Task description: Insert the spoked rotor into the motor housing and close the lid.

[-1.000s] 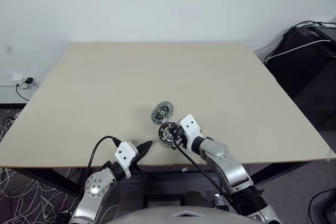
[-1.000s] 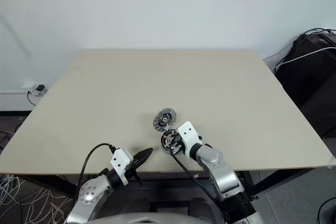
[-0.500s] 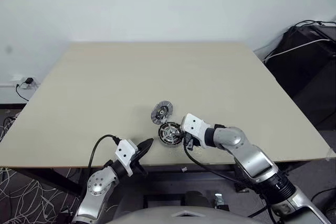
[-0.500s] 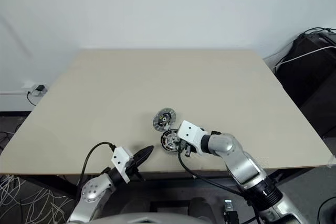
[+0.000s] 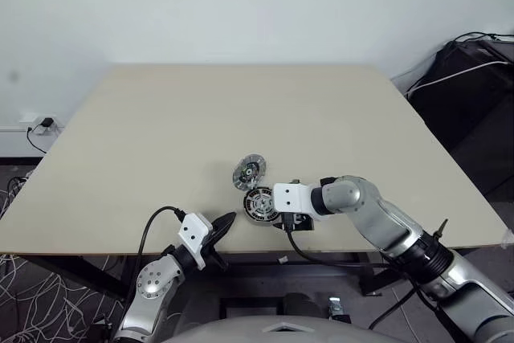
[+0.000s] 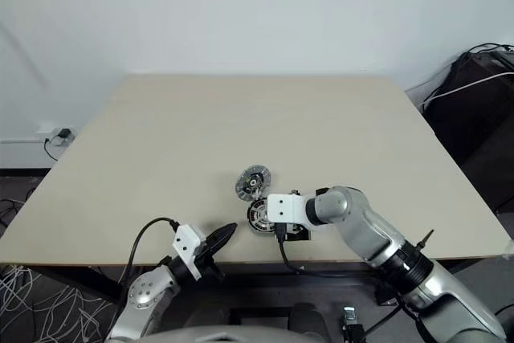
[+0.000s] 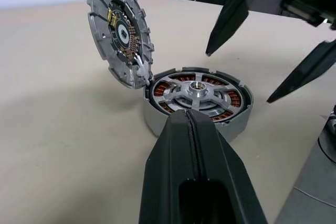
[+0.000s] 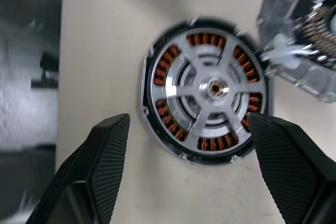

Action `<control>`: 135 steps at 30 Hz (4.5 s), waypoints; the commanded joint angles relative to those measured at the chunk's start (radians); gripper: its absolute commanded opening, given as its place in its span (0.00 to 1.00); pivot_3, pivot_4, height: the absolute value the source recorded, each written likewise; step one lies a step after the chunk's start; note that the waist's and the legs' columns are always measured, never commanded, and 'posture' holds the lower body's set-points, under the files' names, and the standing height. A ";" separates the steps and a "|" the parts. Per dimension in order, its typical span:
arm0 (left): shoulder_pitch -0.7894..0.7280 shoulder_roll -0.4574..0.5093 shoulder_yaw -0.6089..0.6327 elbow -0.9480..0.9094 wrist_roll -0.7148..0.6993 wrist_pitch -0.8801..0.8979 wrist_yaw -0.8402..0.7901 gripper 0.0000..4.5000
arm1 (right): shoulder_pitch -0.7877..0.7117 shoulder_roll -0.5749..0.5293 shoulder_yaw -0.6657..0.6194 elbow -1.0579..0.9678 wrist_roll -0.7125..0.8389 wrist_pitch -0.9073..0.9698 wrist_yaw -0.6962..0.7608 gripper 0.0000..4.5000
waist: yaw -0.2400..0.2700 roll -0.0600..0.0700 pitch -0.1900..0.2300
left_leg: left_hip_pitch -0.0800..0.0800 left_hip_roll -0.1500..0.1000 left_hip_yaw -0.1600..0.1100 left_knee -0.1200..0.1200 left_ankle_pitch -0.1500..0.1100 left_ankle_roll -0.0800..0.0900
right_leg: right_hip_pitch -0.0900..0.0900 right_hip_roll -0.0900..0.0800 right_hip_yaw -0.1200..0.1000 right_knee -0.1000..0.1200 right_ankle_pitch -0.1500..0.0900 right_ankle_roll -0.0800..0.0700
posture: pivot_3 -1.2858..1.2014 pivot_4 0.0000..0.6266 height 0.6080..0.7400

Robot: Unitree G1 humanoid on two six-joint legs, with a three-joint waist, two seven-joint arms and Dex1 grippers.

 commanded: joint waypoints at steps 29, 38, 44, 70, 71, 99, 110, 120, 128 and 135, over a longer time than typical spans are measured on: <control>-0.016 -0.024 -0.017 0.000 0.009 0.007 0.025 0.00 | -0.050 0.074 0.064 0.127 -0.153 -0.169 0.130 0.02 | -0.001 -0.001 -0.005 | 0.002 0.000 -0.001 0.001 0.000 0.000 | 0.002 0.001 -0.001 0.001 0.000 0.000 | 0.52 0.00 1.00; -0.015 -0.029 -0.021 0.005 0.012 0.005 0.029 0.00 | -0.017 0.104 -0.001 0.113 -0.125 -0.148 0.085 0.02 | -0.005 0.000 -0.006 | 0.003 0.001 -0.001 0.003 0.000 -0.001 | 0.002 0.001 -0.001 0.004 0.000 0.000 | 0.52 0.00 1.00; -0.017 -0.032 -0.026 0.010 0.015 0.007 0.033 0.00 | 0.070 0.178 -0.169 -0.015 -0.040 0.081 -0.013 0.02 | -0.003 0.001 -0.004 | 0.002 0.001 -0.001 0.003 0.000 -0.001 | 0.001 0.000 0.000 0.006 0.000 0.000 | 0.52 0.00 1.00; -0.022 -0.039 -0.036 0.032 0.016 0.033 0.030 0.00 | 0.143 0.442 -0.351 -0.229 0.268 0.852 -0.418 0.02 | -0.012 0.003 -0.003 | -0.003 0.001 -0.001 0.004 -0.001 -0.003 | -0.004 0.000 0.000 0.006 -0.001 0.000 | 0.52 0.00 1.00; -0.021 -0.039 -0.036 0.031 0.016 0.033 0.030 0.00 | 0.140 0.453 -0.351 -0.219 0.273 0.850 -0.432 0.02 | -0.012 0.003 -0.003 | -0.003 0.001 -0.002 0.004 -0.001 -0.003 | -0.004 0.000 0.000 0.006 0.000 0.000 | 0.52 0.00 1.00; -0.024 -0.036 -0.044 0.023 0.017 0.057 0.032 0.00 | 0.097 -0.076 -0.005 -0.161 0.059 -0.095 -0.120 0.51 | -0.010 0.002 -0.001 | -0.003 0.000 -0.001 0.001 0.000 0.000 | -0.003 0.000 -0.001 0.001 -0.003 0.005 | 0.52 0.00 1.00; -0.017 -0.039 -0.047 0.011 0.018 0.065 0.036 0.00 | 0.030 -0.071 0.039 -0.037 -0.114 -0.240 -0.019 0.51 | 0.001 0.001 -0.001 | -0.003 0.001 -0.001 0.001 0.000 0.000 | -0.002 0.000 -0.001 0.001 -0.001 0.001 | 0.52 0.00 1.00; -0.003 -0.039 -0.049 -0.035 0.017 0.090 0.050 0.00 | -0.001 -0.083 0.029 0.054 -0.197 -0.341 0.050 0.51 | 0.001 0.001 -0.001 | -0.002 0.000 -0.001 0.001 0.000 0.000 | -0.002 0.000 -0.001 0.001 0.000 0.000 | 0.52 0.00 1.00; 0.008 -0.045 -0.054 -0.063 0.017 0.110 0.058 0.00 | 0.006 -0.064 0.015 0.074 -0.225 -0.365 0.060 0.31 | 0.001 0.001 -0.001 | -0.001 0.000 -0.001 0.001 0.000 0.000 | 0.000 0.000 -0.001 0.001 0.000 0.000 | 0.52 0.00 1.00; 0.001 -0.045 -0.057 -0.043 0.016 0.103 0.058 0.00 | 0.019 -0.037 -0.010 0.082 -0.241 -0.362 0.046 0.02 | 0.000 0.000 -0.001 | 0.001 0.000 -0.001 0.002 0.000 0.000 | 0.001 0.000 -0.001 0.001 0.000 0.000 | 0.52 0.00 1.00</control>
